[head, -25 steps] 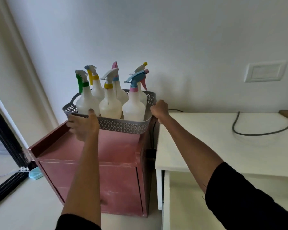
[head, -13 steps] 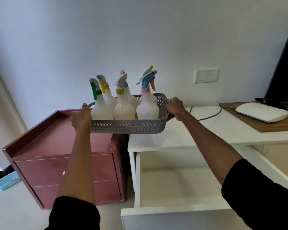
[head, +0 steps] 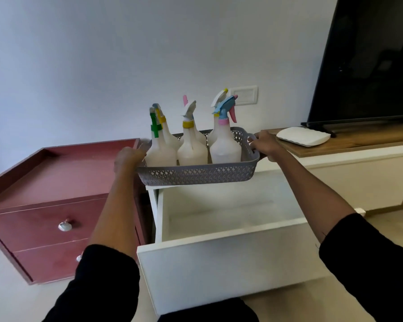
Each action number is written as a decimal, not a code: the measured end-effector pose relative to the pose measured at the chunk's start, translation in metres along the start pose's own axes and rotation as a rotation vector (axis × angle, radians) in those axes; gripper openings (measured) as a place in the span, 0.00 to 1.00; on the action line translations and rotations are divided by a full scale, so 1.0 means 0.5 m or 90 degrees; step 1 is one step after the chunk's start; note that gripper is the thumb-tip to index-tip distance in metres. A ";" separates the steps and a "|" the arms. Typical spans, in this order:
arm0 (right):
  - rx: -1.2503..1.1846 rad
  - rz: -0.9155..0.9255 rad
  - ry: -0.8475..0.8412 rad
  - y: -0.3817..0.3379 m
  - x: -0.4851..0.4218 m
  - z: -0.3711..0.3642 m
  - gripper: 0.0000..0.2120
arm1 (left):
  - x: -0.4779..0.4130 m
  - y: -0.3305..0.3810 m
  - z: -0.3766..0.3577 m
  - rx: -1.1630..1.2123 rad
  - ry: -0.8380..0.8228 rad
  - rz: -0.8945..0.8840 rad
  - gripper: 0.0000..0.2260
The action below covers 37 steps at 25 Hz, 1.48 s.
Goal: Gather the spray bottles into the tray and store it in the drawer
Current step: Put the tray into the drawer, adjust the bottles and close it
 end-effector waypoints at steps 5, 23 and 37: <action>0.039 -0.016 -0.023 0.061 0.061 0.093 0.16 | 0.076 0.023 -0.055 -0.070 -0.133 -0.027 0.13; 0.041 -0.082 -0.039 0.208 0.183 0.182 0.10 | 0.188 0.018 -0.160 -0.080 -0.314 -0.119 0.11; 0.073 -0.110 -0.055 0.250 0.174 0.140 0.14 | 0.183 -0.056 -0.189 0.069 -0.415 -0.156 0.12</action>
Point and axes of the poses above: each hand's wrist, its own x-axis away from the middle knuckle, its own z-axis out of the back of the hand, y = z × x, the point moved 6 cm from there along -x, towards the middle knuckle, and after that the axes turned 6 degrees about -x, right-handed, at the moved point
